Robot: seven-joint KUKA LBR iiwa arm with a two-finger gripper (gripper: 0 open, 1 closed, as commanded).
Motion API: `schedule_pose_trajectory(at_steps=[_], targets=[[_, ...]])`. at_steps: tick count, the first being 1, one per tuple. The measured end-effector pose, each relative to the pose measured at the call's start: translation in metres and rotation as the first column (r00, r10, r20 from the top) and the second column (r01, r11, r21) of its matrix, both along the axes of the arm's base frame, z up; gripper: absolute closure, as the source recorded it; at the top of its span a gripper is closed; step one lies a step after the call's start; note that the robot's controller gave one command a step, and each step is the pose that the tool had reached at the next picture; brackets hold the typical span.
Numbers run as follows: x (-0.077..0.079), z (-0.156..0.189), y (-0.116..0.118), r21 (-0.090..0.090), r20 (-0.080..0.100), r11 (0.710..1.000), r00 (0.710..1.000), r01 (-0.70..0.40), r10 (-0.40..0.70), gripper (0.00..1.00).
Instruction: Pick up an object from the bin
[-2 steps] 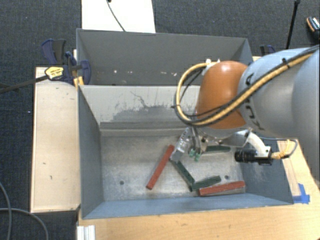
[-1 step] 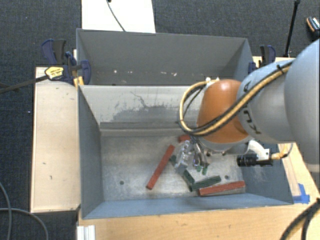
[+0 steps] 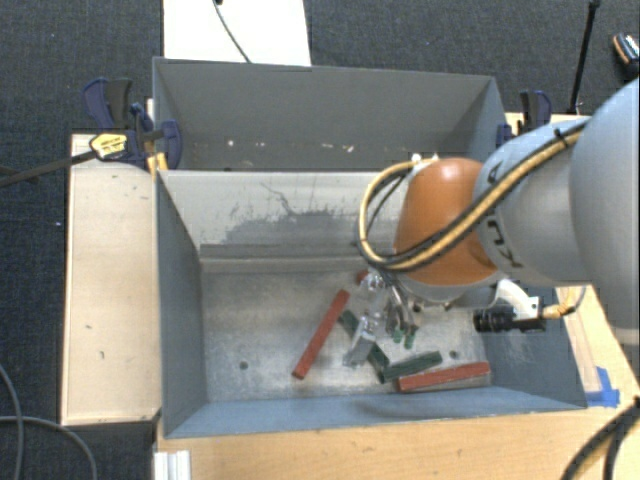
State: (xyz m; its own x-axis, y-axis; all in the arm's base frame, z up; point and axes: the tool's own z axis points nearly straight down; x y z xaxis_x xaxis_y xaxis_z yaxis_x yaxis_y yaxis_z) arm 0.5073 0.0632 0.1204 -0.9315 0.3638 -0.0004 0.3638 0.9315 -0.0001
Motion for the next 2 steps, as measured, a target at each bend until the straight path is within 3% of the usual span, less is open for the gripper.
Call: schedule_pose_trajectory(at_steps=[1, 2], targets=[[0.0218, -0.053, -0.0301, -0.001, -0.004, 0.999, 0.999, 0.038, -0.038, 0.0], [0.0217, -0.0501, -0.028, 0.0, -0.002, 0.999, 0.999, 0.034, -0.034, 1.0]])
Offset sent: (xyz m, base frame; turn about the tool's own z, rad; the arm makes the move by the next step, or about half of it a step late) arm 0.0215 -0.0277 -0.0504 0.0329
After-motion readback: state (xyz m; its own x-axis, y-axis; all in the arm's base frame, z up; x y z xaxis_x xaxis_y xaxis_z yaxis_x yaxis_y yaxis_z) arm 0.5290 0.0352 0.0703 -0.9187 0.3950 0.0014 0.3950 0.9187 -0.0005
